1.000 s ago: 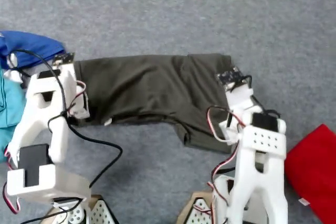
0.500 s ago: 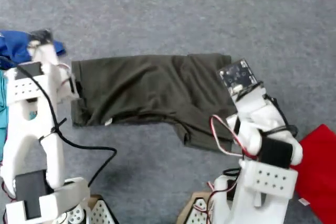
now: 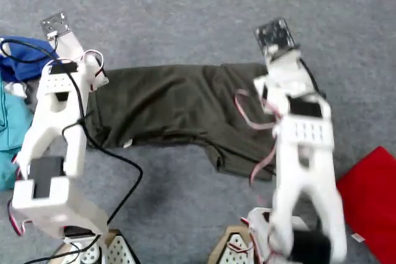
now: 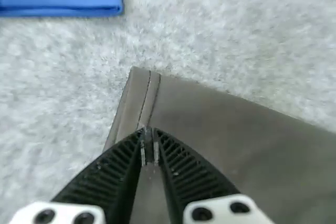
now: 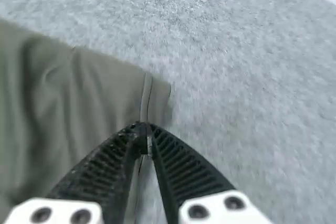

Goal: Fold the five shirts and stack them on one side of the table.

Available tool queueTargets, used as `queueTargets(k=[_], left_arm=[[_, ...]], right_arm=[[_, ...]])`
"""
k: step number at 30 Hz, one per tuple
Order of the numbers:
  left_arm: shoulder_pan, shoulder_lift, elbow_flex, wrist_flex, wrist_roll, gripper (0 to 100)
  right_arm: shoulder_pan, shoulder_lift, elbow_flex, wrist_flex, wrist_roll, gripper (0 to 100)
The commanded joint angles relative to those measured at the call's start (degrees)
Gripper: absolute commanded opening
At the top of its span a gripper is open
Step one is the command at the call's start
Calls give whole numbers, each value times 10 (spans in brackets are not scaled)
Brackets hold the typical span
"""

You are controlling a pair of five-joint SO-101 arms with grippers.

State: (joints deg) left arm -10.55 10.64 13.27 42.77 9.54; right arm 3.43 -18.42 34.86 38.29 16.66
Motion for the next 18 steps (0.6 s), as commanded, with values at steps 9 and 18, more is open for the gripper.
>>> queueTargets(k=[9,18], left_arm=[[-29,195,-221,37,4,19],[-49,316,-408,141,2,19]], right_arm=[[0,470,-457,104,-8,5],[73,652,-704,235,-4,5]])
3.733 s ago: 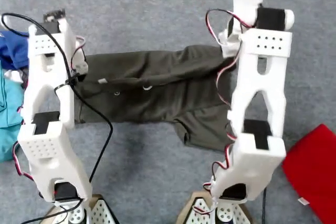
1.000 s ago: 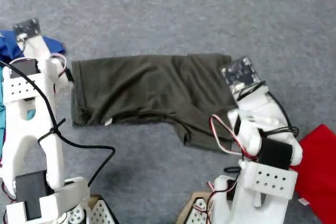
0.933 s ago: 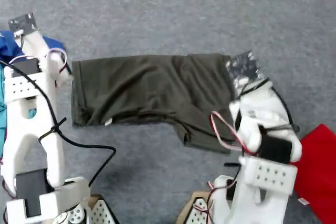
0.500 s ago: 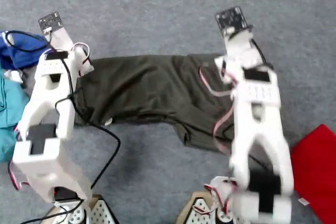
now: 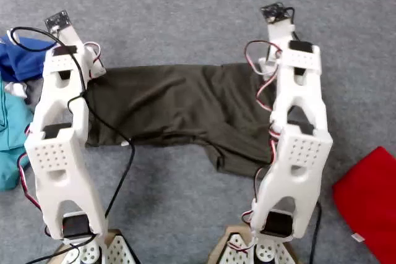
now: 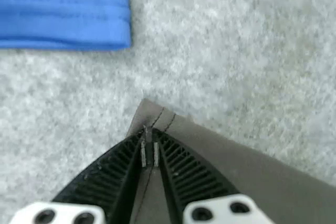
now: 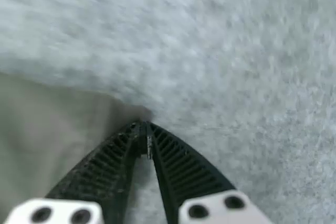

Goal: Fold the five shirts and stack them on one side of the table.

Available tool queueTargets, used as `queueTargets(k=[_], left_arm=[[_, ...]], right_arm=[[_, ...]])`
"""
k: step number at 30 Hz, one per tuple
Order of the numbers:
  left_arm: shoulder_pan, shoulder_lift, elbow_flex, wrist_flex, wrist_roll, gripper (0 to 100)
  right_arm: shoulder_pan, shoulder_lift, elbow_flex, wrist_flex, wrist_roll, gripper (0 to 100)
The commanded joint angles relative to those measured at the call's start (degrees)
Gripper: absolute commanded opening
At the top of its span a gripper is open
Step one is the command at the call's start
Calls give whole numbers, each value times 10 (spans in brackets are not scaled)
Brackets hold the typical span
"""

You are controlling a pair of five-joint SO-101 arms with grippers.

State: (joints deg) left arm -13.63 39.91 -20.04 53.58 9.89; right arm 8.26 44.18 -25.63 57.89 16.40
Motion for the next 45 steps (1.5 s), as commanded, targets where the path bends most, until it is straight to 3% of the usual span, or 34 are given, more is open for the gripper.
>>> queueTargets(k=[1,11,17,25,34,45], left_arm=[[-23,36,-95,46,-2,19],[-21,71,-215,135,3,19],[4,45,-337,247,4,19],[11,47,-412,376,3,19],[17,195,-418,305,15,20],[-48,262,-499,288,12,19]], right_arm=[[28,39,-125,55,-1,5],[9,64,-280,182,1,5],[0,-3,-344,295,-4,5],[-66,-22,-337,331,-45,5],[-81,92,-287,220,-62,5],[-7,214,-439,258,-61,5]])
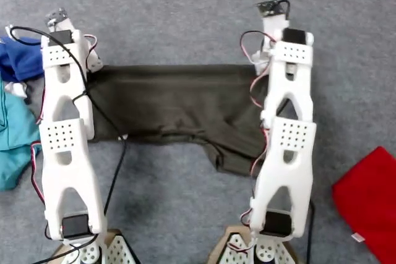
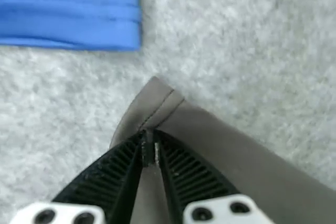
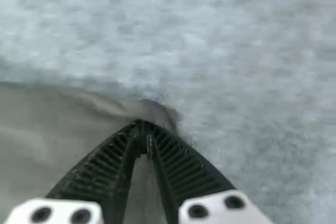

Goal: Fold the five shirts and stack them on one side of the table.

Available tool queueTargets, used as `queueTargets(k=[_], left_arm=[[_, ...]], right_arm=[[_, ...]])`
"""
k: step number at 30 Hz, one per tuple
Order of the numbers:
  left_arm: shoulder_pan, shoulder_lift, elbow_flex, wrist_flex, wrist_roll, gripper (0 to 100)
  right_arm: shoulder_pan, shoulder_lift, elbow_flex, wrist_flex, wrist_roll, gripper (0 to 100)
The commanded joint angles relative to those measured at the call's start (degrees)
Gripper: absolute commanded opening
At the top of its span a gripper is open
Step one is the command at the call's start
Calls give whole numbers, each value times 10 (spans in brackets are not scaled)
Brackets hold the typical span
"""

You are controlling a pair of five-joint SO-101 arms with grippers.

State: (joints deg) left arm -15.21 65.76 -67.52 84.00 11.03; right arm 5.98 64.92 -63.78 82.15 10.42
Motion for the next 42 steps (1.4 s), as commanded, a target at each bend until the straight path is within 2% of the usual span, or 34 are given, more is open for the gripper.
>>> queueTargets(k=[1,5,9,12,16,23,27,31,37,42], left_arm=[[-35,5,-29,-16,2,19],[-25,2,-40,2,0,19],[6,2,-146,76,0,19],[27,5,-278,146,-2,19],[37,-36,-267,171,-42,19],[29,-154,-90,171,-45,19],[61,-262,72,171,-45,19],[93,-364,223,155,-43,20],[75,-485,455,63,-47,20],[47,-575,693,-47,-74,20]], right_arm=[[13,11,-71,26,4,5],[-13,7,-175,101,15,5],[-56,4,-327,187,16,5],[-68,-50,-299,202,17,5],[-65,-119,-262,204,33,5],[-71,-320,20,202,61,5],[-81,-422,181,185,65,5],[-116,-471,338,136,106,6],[-188,-496,499,89,131,45],[-239,-498,564,69,153,92]])
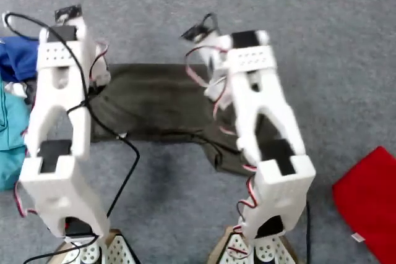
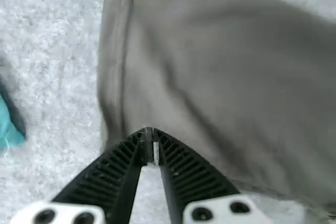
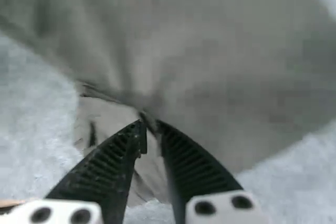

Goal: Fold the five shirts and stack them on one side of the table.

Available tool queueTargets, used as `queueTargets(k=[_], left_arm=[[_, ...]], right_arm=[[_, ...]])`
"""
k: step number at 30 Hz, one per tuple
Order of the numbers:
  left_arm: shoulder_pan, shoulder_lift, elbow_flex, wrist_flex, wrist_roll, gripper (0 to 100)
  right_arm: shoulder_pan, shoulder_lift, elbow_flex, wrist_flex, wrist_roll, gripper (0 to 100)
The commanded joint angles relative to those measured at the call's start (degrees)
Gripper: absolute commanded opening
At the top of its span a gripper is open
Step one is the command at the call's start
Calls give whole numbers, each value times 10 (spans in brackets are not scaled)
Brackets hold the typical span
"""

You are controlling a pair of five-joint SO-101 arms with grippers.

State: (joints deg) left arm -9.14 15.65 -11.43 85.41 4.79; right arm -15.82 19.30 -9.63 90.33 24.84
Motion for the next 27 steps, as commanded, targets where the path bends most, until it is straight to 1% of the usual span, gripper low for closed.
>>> queueTargets(k=[1,5,7,9,11,15,16,18,20,22,27], left_arm=[[-20,-94,181,-87,-11,20],[-24,-162,372,-241,-12,20],[-20,-187,446,-321,-7,20],[-19,-202,501,-392,-6,20],[-23,-215,531,-433,0,20],[-31,-227,530,-437,1,20],[-31,-229,531,-437,1,20],[-30,-229,531,-437,1,20],[-30,-230,529,-437,1,20],[-27,-230,527,-438,1,20],[-26,-229,527,-440,1,20]], right_arm=[[-22,-41,29,-12,10,97],[-23,-40,59,-12,37,111],[-24,-41,68,-12,43,119],[-22,-39,73,-11,46,124],[-22,-38,83,-11,47,126],[-23,-37,105,-33,49,122],[-22,-38,110,-42,46,107],[-20,-40,117,-55,31,5],[-14,-42,118,-54,11,22],[-5,-47,110,-46,-2,3],[7,-102,104,-5,2,5]])
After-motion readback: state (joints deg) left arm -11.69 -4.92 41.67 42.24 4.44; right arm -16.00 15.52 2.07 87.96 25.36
